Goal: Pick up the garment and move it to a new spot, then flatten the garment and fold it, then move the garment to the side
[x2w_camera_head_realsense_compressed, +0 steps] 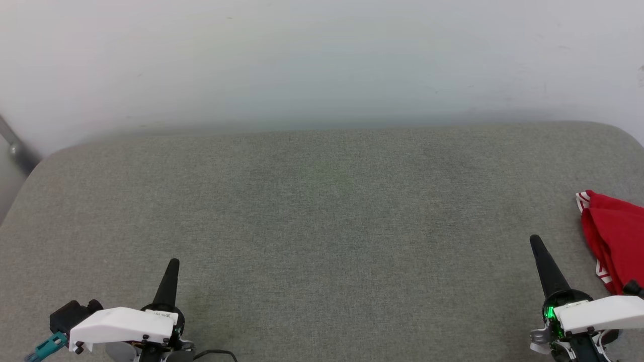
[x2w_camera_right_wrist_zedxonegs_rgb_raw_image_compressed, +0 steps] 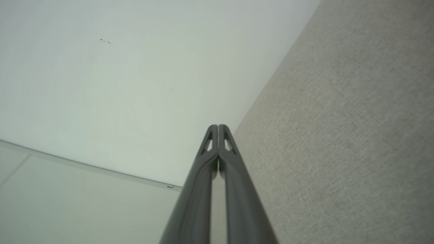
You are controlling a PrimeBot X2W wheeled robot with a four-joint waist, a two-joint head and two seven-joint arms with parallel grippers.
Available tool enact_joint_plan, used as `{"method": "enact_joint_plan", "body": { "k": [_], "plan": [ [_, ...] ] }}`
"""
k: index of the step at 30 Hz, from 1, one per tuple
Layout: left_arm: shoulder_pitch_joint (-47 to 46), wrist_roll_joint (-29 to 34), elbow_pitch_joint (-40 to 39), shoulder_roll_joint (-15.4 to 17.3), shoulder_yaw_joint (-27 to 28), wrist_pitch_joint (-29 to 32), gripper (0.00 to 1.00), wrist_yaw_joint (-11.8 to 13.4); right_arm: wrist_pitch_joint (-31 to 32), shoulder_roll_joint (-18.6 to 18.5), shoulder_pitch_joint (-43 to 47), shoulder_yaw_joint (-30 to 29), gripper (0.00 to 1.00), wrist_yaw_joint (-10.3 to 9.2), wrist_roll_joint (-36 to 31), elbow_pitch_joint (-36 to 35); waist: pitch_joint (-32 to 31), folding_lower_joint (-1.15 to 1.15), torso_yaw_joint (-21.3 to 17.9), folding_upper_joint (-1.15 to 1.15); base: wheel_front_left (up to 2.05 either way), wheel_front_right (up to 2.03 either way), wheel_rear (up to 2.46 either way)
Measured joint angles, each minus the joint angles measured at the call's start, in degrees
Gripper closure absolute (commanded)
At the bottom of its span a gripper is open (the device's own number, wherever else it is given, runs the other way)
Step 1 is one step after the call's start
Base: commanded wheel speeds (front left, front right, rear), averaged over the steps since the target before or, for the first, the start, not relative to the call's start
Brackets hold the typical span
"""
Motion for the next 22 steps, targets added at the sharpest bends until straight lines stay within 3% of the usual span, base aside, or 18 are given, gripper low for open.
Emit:
{"method": "enact_joint_plan", "body": {
  "k": [22],
  "plan": [
    [-1.40,-8.57,0.77,-2.55,3.05,2.85,1.00,-2.90,0.56,0.30,-1.46,-0.69,1.00,0.00,10.99,2.42,0.44,0.00,0.42,0.00,0.00,0.00,0.00]
  ]
}}
